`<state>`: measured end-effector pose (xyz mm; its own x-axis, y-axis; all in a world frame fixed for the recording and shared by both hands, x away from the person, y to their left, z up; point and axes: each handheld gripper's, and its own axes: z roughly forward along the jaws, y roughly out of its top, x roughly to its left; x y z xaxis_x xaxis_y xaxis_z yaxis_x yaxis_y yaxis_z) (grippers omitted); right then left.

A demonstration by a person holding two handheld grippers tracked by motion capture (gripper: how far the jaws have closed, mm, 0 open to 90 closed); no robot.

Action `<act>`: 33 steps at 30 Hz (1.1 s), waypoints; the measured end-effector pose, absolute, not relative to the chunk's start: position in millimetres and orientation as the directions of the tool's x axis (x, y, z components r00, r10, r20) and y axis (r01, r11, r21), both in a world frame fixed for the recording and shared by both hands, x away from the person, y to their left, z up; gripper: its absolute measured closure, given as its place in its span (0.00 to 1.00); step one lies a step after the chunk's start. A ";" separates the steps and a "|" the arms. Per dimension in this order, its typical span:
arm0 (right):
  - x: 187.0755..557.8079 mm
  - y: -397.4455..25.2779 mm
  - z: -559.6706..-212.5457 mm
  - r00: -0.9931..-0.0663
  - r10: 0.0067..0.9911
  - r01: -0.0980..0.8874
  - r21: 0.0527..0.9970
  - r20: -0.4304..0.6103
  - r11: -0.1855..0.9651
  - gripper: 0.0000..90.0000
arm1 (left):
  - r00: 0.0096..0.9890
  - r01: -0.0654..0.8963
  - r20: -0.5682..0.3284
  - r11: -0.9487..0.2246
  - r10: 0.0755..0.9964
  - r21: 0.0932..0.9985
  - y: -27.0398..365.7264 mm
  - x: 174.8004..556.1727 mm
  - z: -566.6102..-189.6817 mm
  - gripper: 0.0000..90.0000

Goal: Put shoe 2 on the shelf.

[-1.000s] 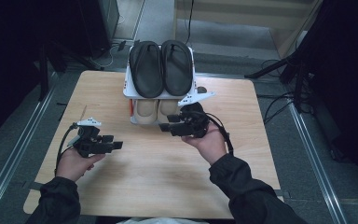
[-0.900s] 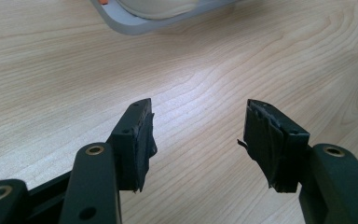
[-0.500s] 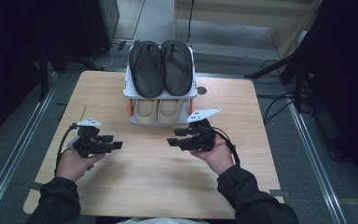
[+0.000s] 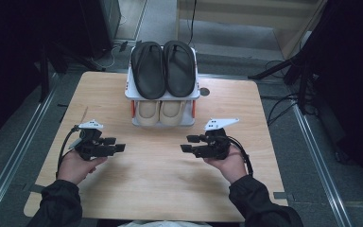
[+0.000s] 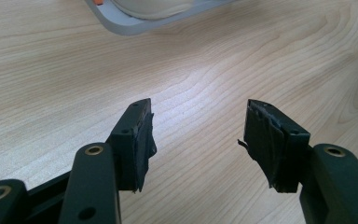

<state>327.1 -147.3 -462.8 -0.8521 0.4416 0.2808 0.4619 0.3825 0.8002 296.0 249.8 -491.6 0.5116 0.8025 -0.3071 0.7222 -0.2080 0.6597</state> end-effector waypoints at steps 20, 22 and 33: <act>327.6 -174.1 -474.6 -0.813 0.523 0.484 0.796 0.256 0.363 0.51 | 0.523 0.726 -0.321 -0.215 0.790 0.653 248.4 294.1 -492.1 0.43; 326.4 -175.1 -473.1 -0.815 0.524 0.476 0.802 0.248 0.360 0.51 | 0.523 0.724 -0.320 -0.214 0.790 0.656 249.1 293.3 -491.5 0.42; 328.1 -178.8 -473.5 -0.807 0.530 0.485 0.805 0.261 0.341 0.51 | 0.529 0.728 -0.318 -0.228 0.787 0.647 246.2 294.5 -493.2 0.42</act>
<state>328.1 -178.8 -473.5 -0.8066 0.5303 0.2612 0.4850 0.3410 0.8053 294.5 246.2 -493.2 0.5287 0.7872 -0.3175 0.7277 -0.2278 0.6469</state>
